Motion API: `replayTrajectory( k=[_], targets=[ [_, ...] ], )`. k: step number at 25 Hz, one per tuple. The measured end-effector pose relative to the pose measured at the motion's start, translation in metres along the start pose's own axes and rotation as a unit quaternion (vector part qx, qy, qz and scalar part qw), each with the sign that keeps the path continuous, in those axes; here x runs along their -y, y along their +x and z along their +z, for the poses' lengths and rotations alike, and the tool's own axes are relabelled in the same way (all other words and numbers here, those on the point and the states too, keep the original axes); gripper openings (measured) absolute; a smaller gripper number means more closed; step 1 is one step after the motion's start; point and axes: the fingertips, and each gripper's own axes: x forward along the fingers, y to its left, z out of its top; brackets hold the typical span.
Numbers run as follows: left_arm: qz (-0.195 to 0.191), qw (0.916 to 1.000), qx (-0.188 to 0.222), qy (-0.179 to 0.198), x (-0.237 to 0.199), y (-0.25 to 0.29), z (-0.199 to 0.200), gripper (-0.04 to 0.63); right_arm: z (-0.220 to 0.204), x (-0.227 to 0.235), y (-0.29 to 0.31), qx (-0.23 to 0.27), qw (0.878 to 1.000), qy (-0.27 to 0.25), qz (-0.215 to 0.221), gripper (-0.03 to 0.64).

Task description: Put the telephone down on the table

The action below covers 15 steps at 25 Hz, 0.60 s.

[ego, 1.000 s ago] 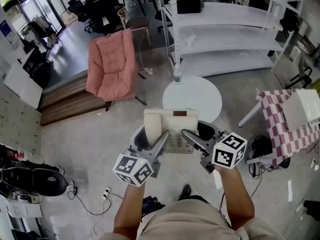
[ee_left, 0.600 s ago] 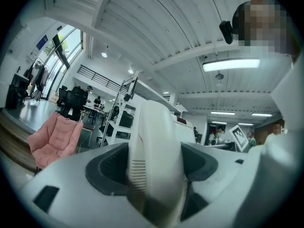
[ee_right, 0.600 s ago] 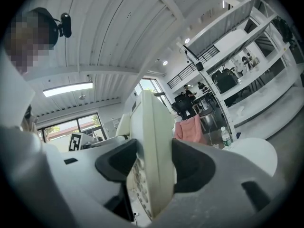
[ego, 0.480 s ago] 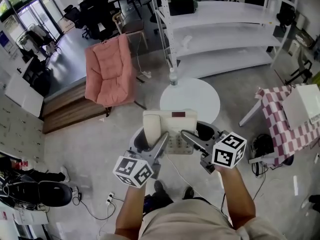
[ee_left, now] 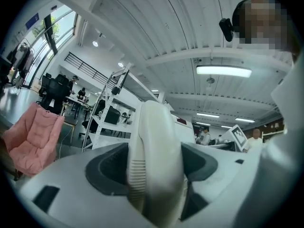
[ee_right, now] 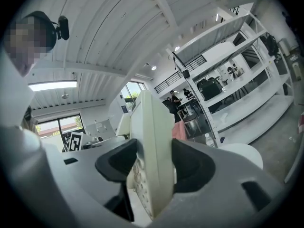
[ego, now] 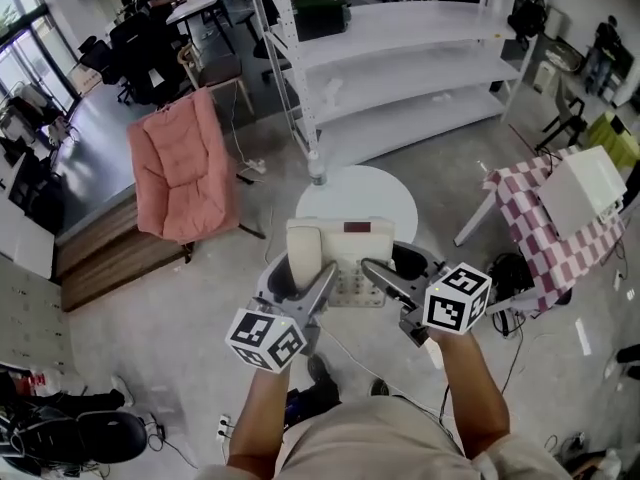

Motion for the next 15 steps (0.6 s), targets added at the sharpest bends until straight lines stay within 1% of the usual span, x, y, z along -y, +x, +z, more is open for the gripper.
replayTrajectory(
  k=[5, 15],
  targets=[
    [-0.027, 0.9996, -0.003, 0.001, -0.036, 0.004, 0.02, 0.322, 0.011, -0.004, 0.037, 0.013, 1.0, -0.003, -0.024, 0.215],
    [-0.072, 0.9974, -0.009, 0.004, -0.1, 0.004, 0.04, 0.322, 0.016, -0.012, 0.1, 0.028, 0.998, -0.005, -0.062, 0.215]
  ],
)
